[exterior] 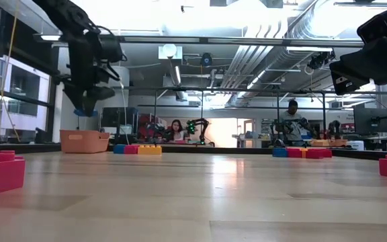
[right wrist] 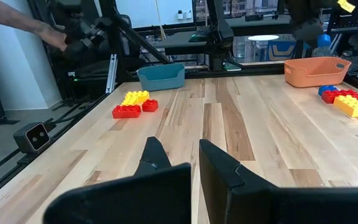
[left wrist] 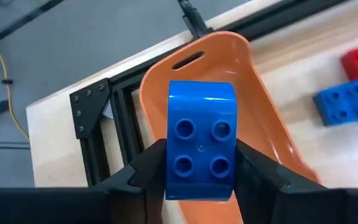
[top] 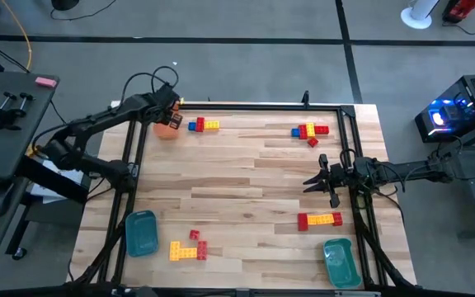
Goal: Sort blocks
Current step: Put the blue game piece into the orange bin
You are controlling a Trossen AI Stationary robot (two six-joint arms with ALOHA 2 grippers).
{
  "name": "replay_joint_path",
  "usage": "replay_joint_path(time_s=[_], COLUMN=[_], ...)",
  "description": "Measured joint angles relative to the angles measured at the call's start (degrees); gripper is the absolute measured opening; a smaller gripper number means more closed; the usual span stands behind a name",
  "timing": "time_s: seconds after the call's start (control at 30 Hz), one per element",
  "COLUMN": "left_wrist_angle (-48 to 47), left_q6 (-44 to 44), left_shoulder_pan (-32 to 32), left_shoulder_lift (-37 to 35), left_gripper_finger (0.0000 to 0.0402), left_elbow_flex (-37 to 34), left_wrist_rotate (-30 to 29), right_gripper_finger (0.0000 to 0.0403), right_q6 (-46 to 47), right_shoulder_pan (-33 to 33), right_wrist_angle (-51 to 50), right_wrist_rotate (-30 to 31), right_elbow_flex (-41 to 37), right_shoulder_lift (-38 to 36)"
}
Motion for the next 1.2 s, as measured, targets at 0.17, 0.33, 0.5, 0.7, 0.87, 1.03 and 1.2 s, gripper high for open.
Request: replay_joint_path(time_s=[0.17,0.33,0.5,0.7,0.87,1.03,1.2], left_wrist_angle=[1.2,1.4,5.6,2.0,-8.8,-18.4,-19.4], left_q6=[-2.1,-2.2,-1.0,17.4,43.6,58.1,58.3], left_shoulder_pan=[0.8,2.6,2.2,-5.0,-9.5,-10.0,-8.6], left_shoulder_lift=[0.3,0.3,0.4,7.6,20.1,31.2,36.9], left_gripper_finger=[0.0192,0.0230,0.0243,0.0241,0.0241,0.0241,0.0241], left_elbow_flex=[0.0,0.2,4.6,17.9,30.6,36.8,36.3], left_wrist_rotate=[0.2,6.4,19.0,20.0,13.4,10.2,12.3], right_gripper_finger=[0.0000,0.0000,0.0000,0.0000,0.0000,0.0000,0.0000], right_q6=[0.0,0.0,0.0,0.0,0.0,0.0,0.0], right_shoulder_pan=[0.0,0.0,0.0,0.0,0.0,0.0,0.0], right_wrist_angle=[0.0,0.0,0.0,0.0,0.0,0.0,0.0], right_wrist_rotate=[0.0,0.0,0.0,0.0,0.0,0.0,0.0], right_elbow_flex=[0.0,0.0,0.0,0.0,0.0,0.0,0.0], right_shoulder_lift=[0.0,0.0,0.0,0.0,0.0,0.0,0.0])
